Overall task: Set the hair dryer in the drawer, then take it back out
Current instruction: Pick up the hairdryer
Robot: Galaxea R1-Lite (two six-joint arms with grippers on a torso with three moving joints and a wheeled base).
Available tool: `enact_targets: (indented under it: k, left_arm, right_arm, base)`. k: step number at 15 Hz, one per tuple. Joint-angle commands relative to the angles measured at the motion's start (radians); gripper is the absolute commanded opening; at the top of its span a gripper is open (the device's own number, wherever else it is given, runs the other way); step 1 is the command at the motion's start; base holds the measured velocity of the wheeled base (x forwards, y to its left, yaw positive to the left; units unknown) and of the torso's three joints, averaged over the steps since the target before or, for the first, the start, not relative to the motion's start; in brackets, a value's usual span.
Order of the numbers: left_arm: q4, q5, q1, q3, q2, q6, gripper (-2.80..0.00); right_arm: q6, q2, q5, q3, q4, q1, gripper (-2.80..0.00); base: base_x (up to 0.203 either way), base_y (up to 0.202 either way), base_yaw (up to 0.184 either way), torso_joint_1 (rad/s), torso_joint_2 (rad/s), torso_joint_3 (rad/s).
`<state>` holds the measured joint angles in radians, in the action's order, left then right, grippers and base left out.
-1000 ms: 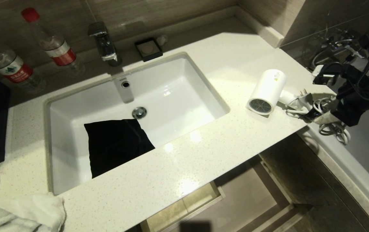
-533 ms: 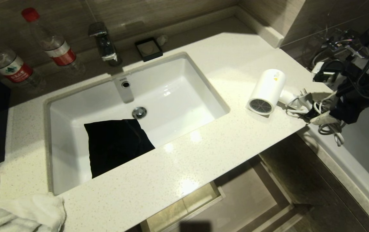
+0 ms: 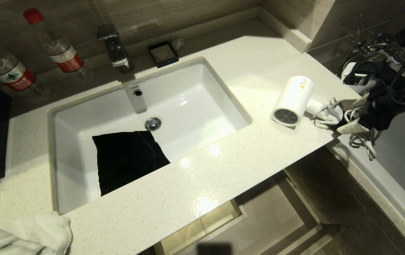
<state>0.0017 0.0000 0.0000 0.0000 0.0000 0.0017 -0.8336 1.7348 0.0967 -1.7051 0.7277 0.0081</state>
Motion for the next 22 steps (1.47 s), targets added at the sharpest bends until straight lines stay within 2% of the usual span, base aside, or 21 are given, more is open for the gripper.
enact_targets:
  k: [1,6,13,14,15,22]
  left_arm:
    - [0.000,0.000,0.000,0.000,-0.002,-0.001,-2.80]
    - [0.000,0.000,0.000,0.000,0.000,0.000,-2.80]
    - [0.000,0.000,0.000,0.000,-0.001,0.000,-2.80]
    - [0.000,0.000,0.000,0.000,0.000,0.000,-2.80]
    - [0.000,0.000,0.000,0.000,0.000,0.000,-2.80]
    - [0.000,0.000,0.000,0.000,0.000,0.000,-2.80]
  right_arm:
    - [-0.004,0.034,0.017,-0.028,0.006,0.005,0.00]
    - [-0.002,0.089,0.057,-0.077,0.007,0.016,0.00]
    - [-0.004,0.118,0.060,-0.080,0.006,0.023,0.00]
    - [-0.004,0.120,0.062,-0.080,0.004,0.021,-1.70]
    - [-0.005,0.118,0.069,-0.080,0.006,0.021,-2.80]
    - [-0.002,0.090,0.066,-0.079,0.013,0.020,-2.80]
  base:
    - [0.000,0.000,0.000,0.000,0.00,0.000]
    - [0.000,0.000,0.000,0.000,0.00,0.000]
    - [0.000,0.000,0.000,0.000,0.00,0.000]
    - [0.000,0.000,0.000,0.000,0.00,0.000]
    - [0.000,0.000,0.000,0.000,0.00,0.000]
    - [0.000,0.000,0.000,0.000,0.00,0.000]
